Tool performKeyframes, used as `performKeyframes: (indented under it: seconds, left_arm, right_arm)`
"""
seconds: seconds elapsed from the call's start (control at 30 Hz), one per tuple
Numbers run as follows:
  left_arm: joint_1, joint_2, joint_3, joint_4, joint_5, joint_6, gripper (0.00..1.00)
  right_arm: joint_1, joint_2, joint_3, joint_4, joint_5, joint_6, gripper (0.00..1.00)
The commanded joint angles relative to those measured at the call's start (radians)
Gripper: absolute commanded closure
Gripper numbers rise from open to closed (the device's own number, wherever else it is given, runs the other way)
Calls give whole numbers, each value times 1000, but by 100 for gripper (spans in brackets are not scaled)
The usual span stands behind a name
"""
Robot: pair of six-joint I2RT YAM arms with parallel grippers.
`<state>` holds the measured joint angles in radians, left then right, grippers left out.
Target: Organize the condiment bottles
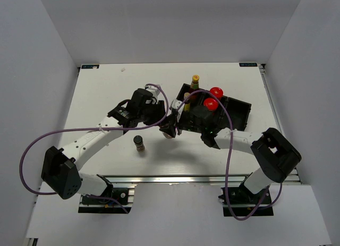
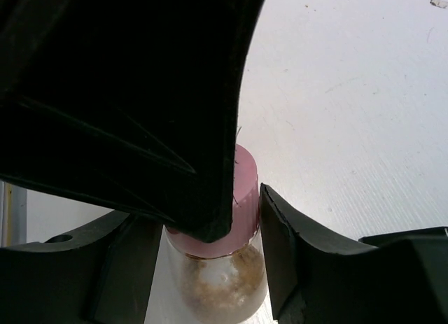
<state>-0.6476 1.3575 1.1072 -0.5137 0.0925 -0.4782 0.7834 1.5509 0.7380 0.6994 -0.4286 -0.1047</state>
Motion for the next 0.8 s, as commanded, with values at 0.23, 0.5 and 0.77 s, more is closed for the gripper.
performKeyframes:
  seconds: [0.23,0.5,0.77]
  left_arm:
    - [-6,-54,-17,46,21,4,25]
    - [-6,-87,-21,46,-82,-17,2]
    - [0,-136,-38,168,-335,-24,2]
  right_arm:
    - [1,-67,-43,46,47,-1,75]
    - [-6,-163,-149,48,157,16,76]
    - [-98,-372,-273,37,375,132,81]
